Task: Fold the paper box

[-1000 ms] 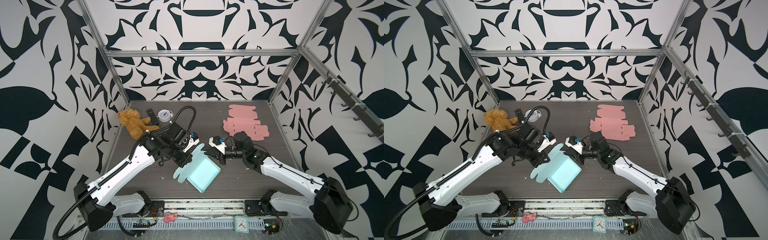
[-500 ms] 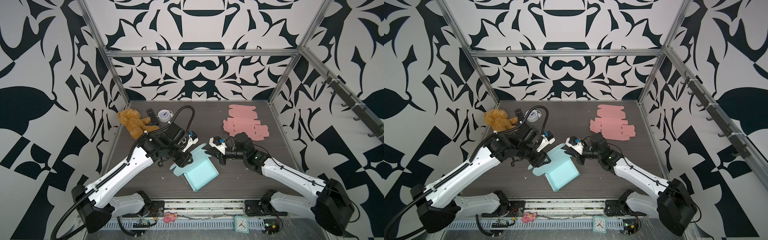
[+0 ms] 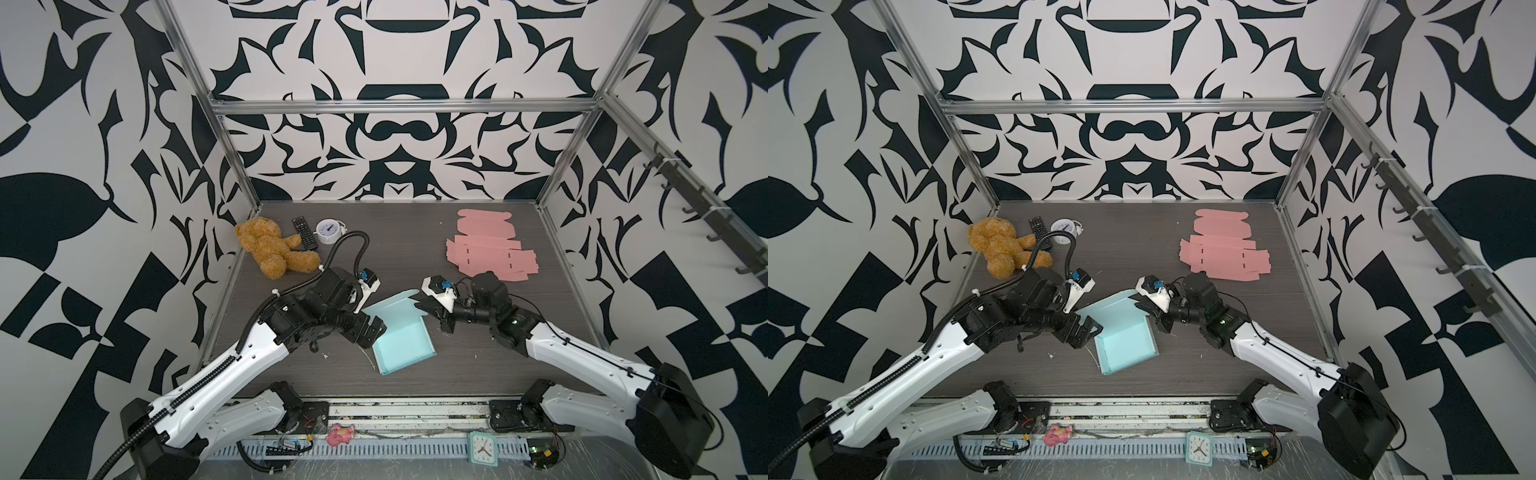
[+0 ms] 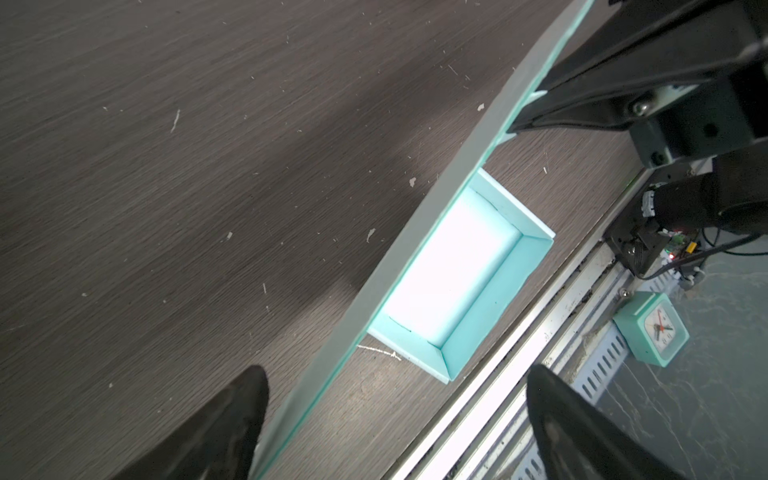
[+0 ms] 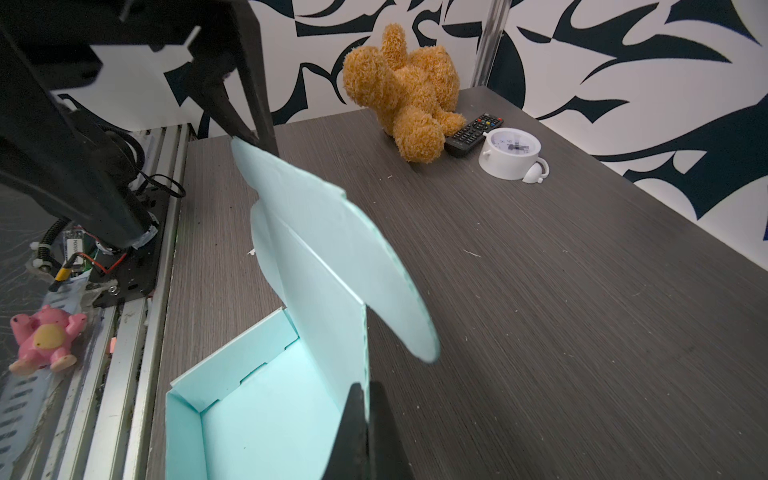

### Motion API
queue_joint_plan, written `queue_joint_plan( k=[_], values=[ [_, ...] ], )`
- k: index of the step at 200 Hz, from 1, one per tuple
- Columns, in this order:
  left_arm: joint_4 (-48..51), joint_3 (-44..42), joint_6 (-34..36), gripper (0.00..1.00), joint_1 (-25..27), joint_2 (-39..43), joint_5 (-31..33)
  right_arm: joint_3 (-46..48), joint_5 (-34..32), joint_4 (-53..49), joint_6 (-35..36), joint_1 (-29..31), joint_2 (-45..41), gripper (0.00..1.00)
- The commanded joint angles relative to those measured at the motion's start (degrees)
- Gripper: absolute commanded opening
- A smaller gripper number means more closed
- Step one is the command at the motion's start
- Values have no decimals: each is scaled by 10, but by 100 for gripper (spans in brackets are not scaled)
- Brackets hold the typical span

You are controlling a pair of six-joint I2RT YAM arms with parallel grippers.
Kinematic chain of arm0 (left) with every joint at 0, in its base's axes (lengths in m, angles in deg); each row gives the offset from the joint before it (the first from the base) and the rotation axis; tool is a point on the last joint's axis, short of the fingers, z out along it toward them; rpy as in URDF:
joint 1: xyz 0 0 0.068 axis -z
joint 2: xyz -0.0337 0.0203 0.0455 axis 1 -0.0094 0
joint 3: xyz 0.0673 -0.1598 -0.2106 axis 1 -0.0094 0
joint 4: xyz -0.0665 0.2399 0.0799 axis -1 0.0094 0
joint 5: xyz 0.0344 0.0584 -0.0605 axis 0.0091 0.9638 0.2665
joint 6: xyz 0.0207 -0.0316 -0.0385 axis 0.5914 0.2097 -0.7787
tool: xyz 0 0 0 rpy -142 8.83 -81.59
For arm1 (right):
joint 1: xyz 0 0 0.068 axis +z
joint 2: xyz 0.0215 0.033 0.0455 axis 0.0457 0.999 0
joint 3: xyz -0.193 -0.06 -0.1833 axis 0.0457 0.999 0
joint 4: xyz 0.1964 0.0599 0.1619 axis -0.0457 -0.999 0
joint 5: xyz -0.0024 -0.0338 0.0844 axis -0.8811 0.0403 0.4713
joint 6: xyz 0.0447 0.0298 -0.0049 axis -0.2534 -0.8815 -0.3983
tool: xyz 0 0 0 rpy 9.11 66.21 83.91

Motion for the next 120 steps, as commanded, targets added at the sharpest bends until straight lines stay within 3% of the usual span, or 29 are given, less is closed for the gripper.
queue_joint_plan(
  k=[1,92,120],
  values=[
    [-49,-24,-34,99,-4,27,37,9,-22,37,-23,0,-14,0],
    [-138,-107,-106,99,-20,59,58,50,-85,69,-57,1,-33,0],
    [-181,-140,-138,99,-54,49,45,52,-89,68,-59,0,-27,0]
  ],
)
